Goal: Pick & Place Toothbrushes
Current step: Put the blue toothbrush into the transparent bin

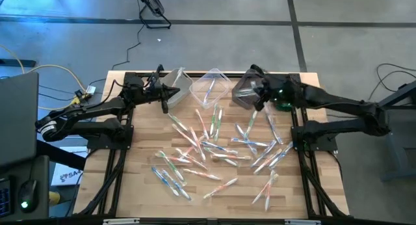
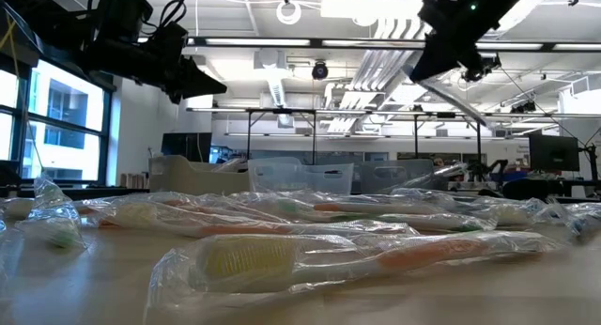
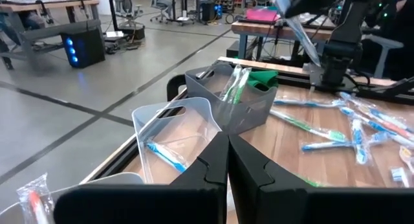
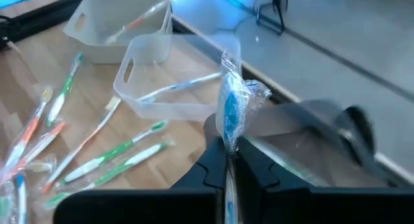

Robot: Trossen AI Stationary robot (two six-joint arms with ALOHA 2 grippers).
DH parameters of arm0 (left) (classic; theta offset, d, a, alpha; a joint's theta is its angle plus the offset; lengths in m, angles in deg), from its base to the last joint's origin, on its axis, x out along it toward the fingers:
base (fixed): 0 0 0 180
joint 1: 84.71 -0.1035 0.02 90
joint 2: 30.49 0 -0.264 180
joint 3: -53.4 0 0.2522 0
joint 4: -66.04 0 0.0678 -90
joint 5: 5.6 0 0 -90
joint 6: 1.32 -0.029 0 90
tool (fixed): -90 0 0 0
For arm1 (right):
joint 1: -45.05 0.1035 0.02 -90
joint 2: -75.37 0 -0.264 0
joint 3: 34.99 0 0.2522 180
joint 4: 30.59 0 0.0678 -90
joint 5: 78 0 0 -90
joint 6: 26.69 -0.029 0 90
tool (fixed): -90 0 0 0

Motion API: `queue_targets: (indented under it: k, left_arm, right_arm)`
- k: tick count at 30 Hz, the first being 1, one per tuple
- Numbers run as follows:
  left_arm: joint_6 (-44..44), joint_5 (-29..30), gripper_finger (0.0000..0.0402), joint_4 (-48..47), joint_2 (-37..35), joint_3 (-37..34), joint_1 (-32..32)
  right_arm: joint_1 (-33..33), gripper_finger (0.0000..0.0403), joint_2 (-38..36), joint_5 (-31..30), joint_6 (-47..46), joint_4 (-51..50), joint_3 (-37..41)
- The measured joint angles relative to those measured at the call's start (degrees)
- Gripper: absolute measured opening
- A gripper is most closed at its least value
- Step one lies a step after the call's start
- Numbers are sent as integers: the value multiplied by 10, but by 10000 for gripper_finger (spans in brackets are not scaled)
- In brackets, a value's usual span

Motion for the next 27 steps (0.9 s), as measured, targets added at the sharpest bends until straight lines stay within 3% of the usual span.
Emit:
queue_targets:
  k: [6, 11, 16, 19, 27]
  left_arm:
    - [35, 0, 1, 10, 0, 0, 0]
    - [35, 14, 1, 49, 0, 0, 0]
    - [35, 70, 1, 74, 0, 0, 0]
    - [35, 103, 1, 84, 0, 0, 0]
    - [35, 142, 1, 111, 0, 0, 0]
  right_arm:
    - [-60, 5, -22, 56, 73, 22, 0]
    - [-125, 5, -3, 171, 130, 76, 1]
    - [-177, 5, 55, 297, 168, 181, 22]
    - [-199, 5, 101, 343, 169, 229, 23]
    - [-206, 5, 232, 477, 117, 433, 24]
